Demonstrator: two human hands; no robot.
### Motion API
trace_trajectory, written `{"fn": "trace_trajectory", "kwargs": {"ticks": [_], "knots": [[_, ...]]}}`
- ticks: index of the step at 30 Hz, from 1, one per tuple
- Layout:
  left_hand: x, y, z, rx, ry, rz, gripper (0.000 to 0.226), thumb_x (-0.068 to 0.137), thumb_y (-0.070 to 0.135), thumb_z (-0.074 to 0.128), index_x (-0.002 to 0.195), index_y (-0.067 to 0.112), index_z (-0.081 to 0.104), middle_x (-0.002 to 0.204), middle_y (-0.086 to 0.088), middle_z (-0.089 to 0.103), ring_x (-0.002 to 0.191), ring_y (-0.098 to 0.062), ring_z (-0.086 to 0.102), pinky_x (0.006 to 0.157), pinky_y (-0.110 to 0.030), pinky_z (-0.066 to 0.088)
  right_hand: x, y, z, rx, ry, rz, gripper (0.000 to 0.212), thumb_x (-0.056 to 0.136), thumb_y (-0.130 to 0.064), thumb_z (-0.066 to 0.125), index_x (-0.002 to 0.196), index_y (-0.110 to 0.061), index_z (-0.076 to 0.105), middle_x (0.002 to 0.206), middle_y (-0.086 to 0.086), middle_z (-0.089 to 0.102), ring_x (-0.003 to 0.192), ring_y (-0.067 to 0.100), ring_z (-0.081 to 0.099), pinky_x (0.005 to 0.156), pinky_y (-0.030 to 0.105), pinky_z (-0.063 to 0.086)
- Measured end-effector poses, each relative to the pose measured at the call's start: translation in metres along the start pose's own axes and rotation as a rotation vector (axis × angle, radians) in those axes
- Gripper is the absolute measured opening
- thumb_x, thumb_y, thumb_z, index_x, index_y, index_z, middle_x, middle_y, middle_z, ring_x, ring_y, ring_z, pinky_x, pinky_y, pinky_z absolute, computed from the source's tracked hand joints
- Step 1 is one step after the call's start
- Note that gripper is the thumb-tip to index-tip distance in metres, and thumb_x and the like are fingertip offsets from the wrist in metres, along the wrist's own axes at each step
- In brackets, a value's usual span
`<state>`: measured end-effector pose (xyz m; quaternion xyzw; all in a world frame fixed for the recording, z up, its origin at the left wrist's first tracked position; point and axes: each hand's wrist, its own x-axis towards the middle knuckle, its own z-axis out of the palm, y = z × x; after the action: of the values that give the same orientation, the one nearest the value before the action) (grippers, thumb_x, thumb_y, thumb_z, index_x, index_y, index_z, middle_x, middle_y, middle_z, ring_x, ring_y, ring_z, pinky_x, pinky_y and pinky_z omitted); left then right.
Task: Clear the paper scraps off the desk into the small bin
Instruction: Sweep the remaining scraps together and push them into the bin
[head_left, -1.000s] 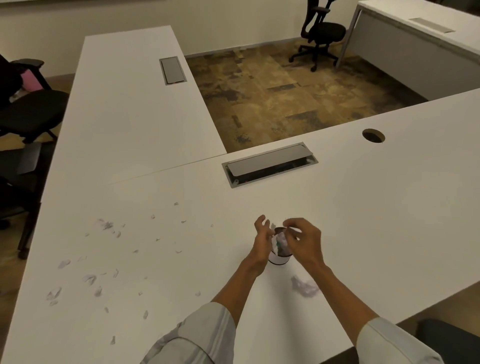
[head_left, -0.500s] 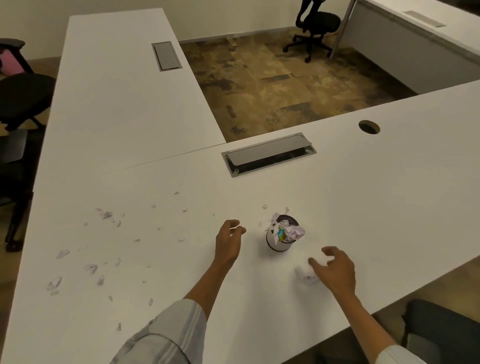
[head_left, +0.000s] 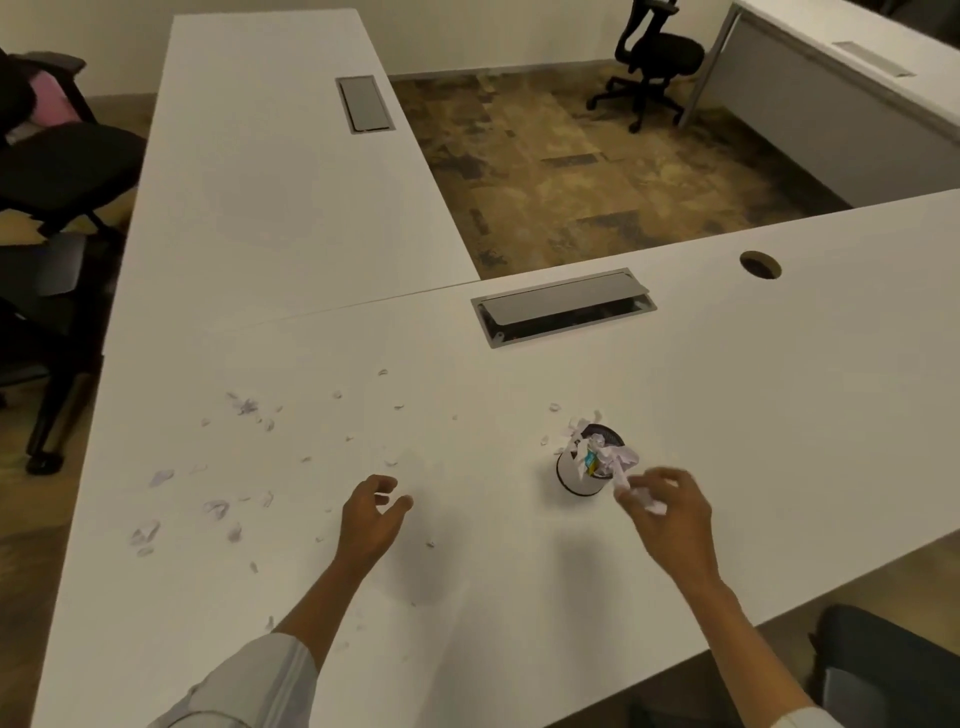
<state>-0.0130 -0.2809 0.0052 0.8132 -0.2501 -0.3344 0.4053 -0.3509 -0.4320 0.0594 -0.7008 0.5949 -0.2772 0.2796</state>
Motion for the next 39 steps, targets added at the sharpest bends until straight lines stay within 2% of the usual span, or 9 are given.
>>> {"fn": "trace_trajectory", "kwargs": {"ticks": [6,14,19,23,26,30,33,35,39], "knots": [[-0.001,0.010,0.001,-0.012,-0.019,0.053,0.025,0.081,0.015,0.072,0.104,0.015,0.061,0.108,0.000,0.063,0.094,-0.018,0.061,0.070,-0.022,0.043,0.058,-0.035,0.014,-0.130,-0.085,0.012,0.019,0.081,-0.031,0.076,0.096,-0.019,0.078,0.093,0.002,0.068,0.089,0.019,0.063,0.063,0.023,0.045],[-0.007,0.010,-0.009,0.008,0.003,0.094,0.023,0.082,0.013,0.070,0.102,0.018,0.059,0.109,0.000,0.062,0.092,-0.017,0.061,0.074,-0.024,0.044,0.080,-0.044,0.044,-0.522,-0.317,0.017,0.014,0.085,-0.018,0.064,0.085,-0.014,0.078,0.078,0.012,0.068,0.070,0.030,0.064,0.057,0.026,0.049],[-0.003,0.006,-0.029,0.026,0.011,0.118,0.026,0.082,0.017,0.070,0.105,0.021,0.059,0.110,0.003,0.061,0.095,-0.015,0.061,0.075,-0.023,0.044,0.095,-0.070,0.009,-0.395,-0.241,-0.002,0.018,0.078,-0.018,0.074,0.096,-0.020,0.076,0.095,0.000,0.075,0.091,0.024,0.069,0.080,0.031,0.054],[0.002,-0.011,-0.065,0.091,0.081,0.089,0.033,0.081,0.018,0.072,0.111,0.016,0.058,0.115,-0.003,0.059,0.103,-0.019,0.057,0.084,-0.029,0.044,0.099,-0.107,-0.001,-0.261,-0.183,-0.071,0.017,0.078,-0.011,0.073,0.092,-0.019,0.074,0.086,-0.006,0.071,0.072,0.013,0.066,0.072,0.018,0.047],[0.001,-0.033,-0.097,0.238,0.124,0.033,0.046,0.078,0.025,0.075,0.118,0.012,0.055,0.122,-0.008,0.055,0.120,-0.025,0.047,0.093,-0.031,0.039,0.086,-0.134,0.031,-0.154,-0.287,-0.119,0.014,0.080,-0.011,0.073,0.091,-0.021,0.072,0.082,-0.008,0.070,0.068,0.000,0.064,0.067,0.009,0.042],[-0.003,-0.065,-0.140,0.418,0.163,-0.117,0.078,0.070,0.037,0.078,0.134,0.011,0.042,0.143,-0.011,0.039,0.138,-0.030,0.026,0.106,-0.045,0.035,0.055,-0.144,0.107,-0.094,-0.507,-0.112,0.023,0.079,-0.012,0.076,0.102,-0.012,0.072,0.099,0.003,0.074,0.091,0.017,0.072,0.082,0.020,0.047],[-0.001,-0.087,-0.170,0.509,0.176,-0.215,0.101,0.066,0.048,0.079,0.144,0.010,0.027,0.154,-0.017,0.022,0.145,-0.033,0.012,0.114,-0.049,0.027,0.031,-0.136,0.161,-0.133,-0.644,-0.048,0.050,0.085,-0.028,0.072,0.130,-0.009,0.058,0.133,0.009,0.060,0.124,0.024,0.056,0.100,0.031,0.045],[0.001,-0.102,-0.188,0.555,0.161,-0.293,0.113,0.066,0.057,0.076,0.148,0.009,0.016,0.159,-0.018,0.009,0.147,-0.036,0.004,0.117,-0.051,0.018,0.020,-0.123,0.190,-0.250,-0.718,0.007,0.070,0.090,-0.042,0.063,0.146,-0.007,0.037,0.154,0.013,0.035,0.144,0.027,0.031,0.116,0.038,0.027],[0.007,-0.126,-0.214,0.551,0.122,-0.420,0.131,0.062,0.071,0.070,0.151,0.008,-0.004,0.159,-0.020,-0.011,0.147,-0.036,-0.011,0.118,-0.054,0.009,0.015,-0.097,0.226,-0.429,-0.737,0.085,0.089,0.092,-0.057,0.049,0.153,-0.005,0.009,0.162,0.017,-0.005,0.150,0.029,-0.005,0.118,0.055,0.009]]}}
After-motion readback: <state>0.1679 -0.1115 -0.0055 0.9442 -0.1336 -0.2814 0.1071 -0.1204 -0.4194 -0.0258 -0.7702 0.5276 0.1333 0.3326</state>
